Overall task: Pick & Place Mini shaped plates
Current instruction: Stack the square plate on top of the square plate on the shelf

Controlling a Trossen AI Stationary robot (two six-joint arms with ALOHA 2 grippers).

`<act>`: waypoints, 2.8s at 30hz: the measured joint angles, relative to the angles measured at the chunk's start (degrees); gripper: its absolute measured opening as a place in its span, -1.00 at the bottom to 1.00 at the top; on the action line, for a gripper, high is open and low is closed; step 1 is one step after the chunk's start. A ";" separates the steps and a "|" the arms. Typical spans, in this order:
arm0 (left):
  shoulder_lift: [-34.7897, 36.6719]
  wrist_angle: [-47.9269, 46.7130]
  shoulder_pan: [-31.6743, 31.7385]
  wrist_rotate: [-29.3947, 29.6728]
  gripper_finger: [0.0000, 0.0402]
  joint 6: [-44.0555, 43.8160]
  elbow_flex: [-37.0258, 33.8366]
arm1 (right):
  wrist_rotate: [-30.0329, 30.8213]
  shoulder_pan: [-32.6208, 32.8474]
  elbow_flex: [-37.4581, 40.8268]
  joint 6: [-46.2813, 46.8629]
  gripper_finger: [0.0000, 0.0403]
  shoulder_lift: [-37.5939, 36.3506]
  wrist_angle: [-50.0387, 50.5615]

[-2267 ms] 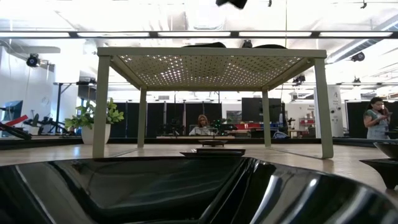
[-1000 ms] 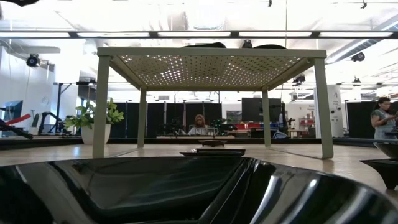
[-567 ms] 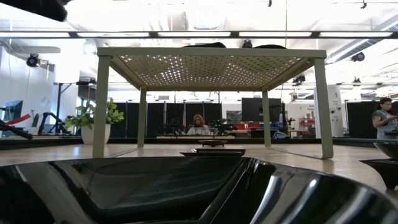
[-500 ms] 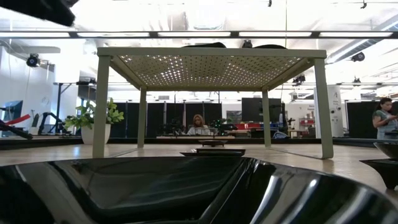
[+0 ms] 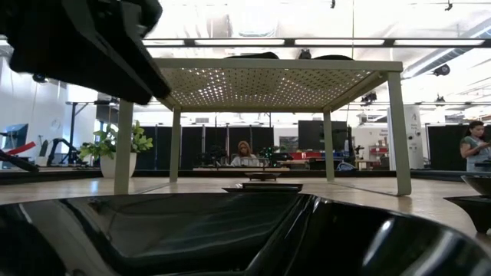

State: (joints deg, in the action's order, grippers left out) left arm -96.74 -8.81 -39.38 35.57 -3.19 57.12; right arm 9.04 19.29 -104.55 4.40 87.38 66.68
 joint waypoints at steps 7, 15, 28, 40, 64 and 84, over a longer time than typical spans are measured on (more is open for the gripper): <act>-4.53 0.92 4.20 -4.04 -0.52 0.80 2.80 | 0.00 0.00 0.00 0.11 -0.96 -0.04 -0.01; -9.64 5.23 6.27 -7.30 -0.52 3.20 4.85 | 0.00 0.00 0.00 0.10 -0.96 -0.03 0.00; -10.50 7.26 6.43 -7.02 -0.52 3.06 5.16 | 0.00 0.00 0.00 -0.08 -0.96 0.00 0.05; -10.54 7.95 6.27 -5.08 -0.52 0.08 4.54 | 0.02 0.00 0.00 -0.08 -0.96 0.00 0.06; -15.59 10.11 6.53 -2.22 -0.52 4.62 5.62 | 0.02 -0.02 0.00 -0.49 -0.96 0.02 0.17; -15.85 8.76 8.18 -4.81 -0.81 4.69 5.49 | 0.02 -0.04 0.00 -0.49 -0.96 0.06 0.23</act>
State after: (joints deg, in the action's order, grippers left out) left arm -112.60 -0.05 -31.20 30.76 1.50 62.61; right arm 9.06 19.25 -104.55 3.90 87.44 66.92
